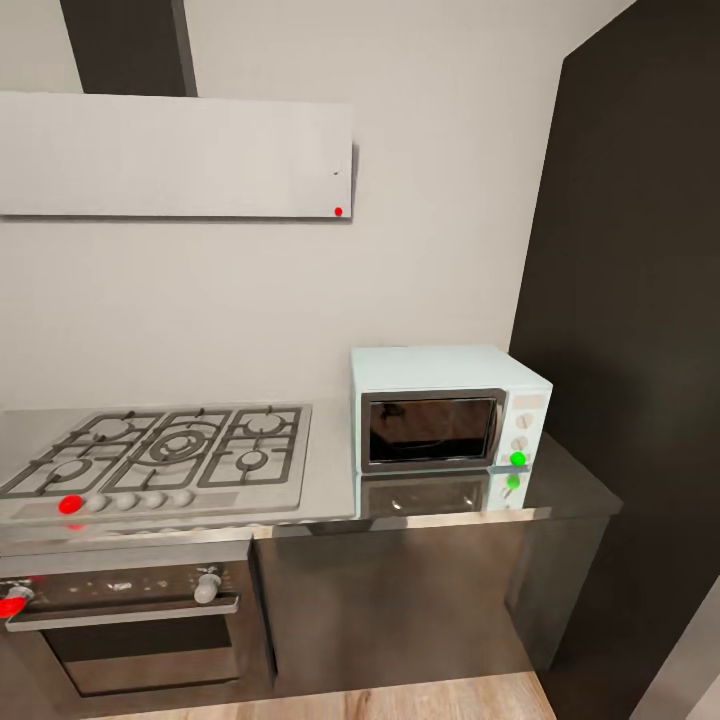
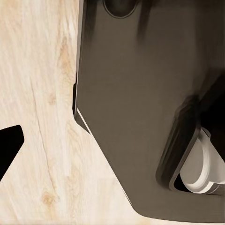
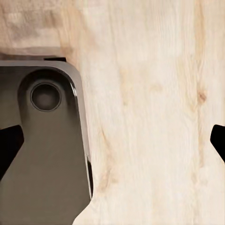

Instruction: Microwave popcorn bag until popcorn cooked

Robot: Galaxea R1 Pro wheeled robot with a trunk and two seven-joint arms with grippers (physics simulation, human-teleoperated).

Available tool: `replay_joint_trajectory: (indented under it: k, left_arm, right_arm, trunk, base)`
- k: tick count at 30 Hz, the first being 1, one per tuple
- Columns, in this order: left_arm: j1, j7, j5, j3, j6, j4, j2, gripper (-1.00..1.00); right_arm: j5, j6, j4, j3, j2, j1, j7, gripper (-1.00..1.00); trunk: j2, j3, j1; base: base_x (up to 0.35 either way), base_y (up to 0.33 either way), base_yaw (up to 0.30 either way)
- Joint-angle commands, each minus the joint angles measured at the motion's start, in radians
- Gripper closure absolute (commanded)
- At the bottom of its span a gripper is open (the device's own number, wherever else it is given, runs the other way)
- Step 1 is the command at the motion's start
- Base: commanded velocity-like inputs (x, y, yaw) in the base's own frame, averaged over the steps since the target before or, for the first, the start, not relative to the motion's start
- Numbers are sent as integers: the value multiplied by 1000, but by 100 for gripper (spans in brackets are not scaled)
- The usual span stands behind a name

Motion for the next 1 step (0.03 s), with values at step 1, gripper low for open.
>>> replay_joint_trajectory:
  k: [1]
  left_arm:
    - [1, -4, 0, 7, 6, -3, 0, -100]
  right_arm:
    - [5, -2, -2, -6, 0, 1, -1, -100]
  trunk:
    - [-1, -1, 0]
  base:
    - [0, 0, 0]
